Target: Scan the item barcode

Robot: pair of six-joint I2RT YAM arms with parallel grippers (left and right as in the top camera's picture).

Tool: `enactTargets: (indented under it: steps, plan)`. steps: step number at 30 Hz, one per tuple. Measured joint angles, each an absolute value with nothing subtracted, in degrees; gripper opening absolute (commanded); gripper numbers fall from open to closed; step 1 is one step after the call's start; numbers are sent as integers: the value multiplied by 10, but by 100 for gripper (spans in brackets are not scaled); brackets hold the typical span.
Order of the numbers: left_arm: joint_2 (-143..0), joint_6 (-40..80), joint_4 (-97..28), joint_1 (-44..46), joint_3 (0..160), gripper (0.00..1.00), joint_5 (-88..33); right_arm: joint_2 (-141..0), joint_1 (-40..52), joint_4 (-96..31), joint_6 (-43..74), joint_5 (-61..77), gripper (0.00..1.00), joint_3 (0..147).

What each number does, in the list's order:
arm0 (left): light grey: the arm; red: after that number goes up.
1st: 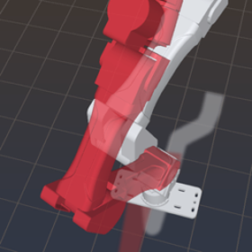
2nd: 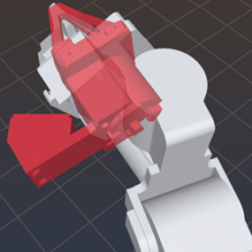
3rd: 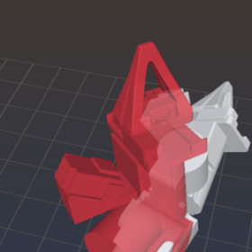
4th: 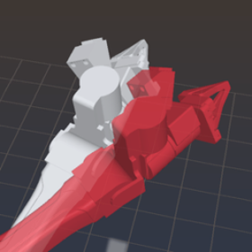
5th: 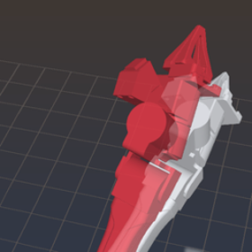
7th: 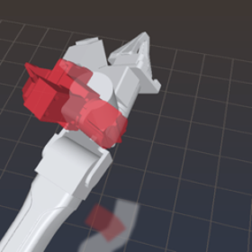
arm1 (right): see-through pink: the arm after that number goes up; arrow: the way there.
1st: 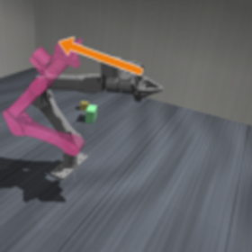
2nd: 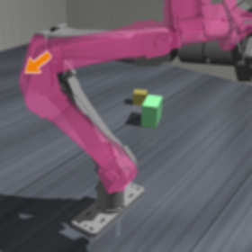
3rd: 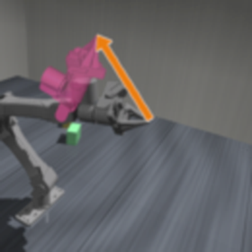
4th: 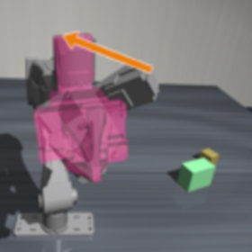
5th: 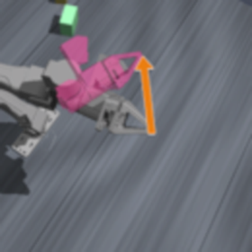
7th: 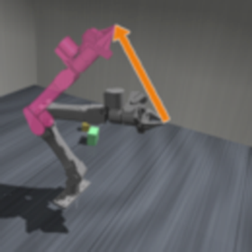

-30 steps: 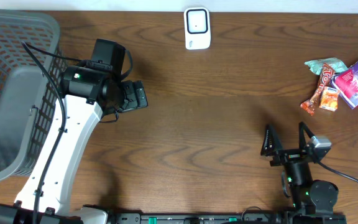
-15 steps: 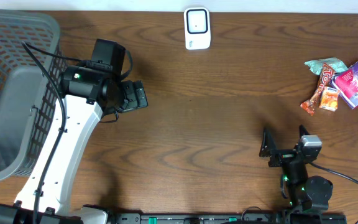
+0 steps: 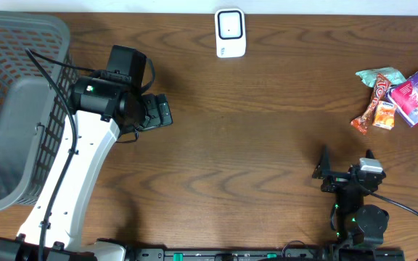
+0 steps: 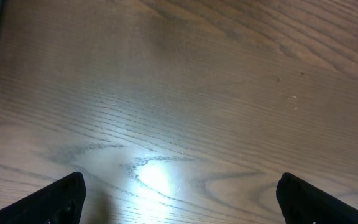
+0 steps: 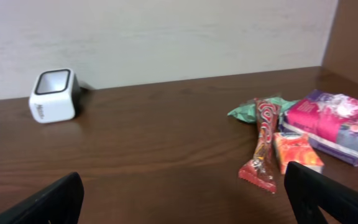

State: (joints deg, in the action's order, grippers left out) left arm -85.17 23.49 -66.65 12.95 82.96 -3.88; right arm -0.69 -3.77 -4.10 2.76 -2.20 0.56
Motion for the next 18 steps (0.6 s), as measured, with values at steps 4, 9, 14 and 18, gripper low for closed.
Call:
enactTargets:
  steps: [4, 9, 14, 18]
  plan:
    - [-852, 235, -667, 130, 830, 98, -39, -7, -38, -42, 23, -21, 99, 6]
    - [-852, 235, -667, 130, 830, 98, -39, -7, -24, -43, 20, -15, 99, 6]
    - [-852, 235, -667, 130, 830, 98, -39, -7, -10, -43, 14, -10, 99, 6]
    - [-852, 235, -667, 130, 830, 98, -39, -7, -10, -43, 10, -9, 99, 6]
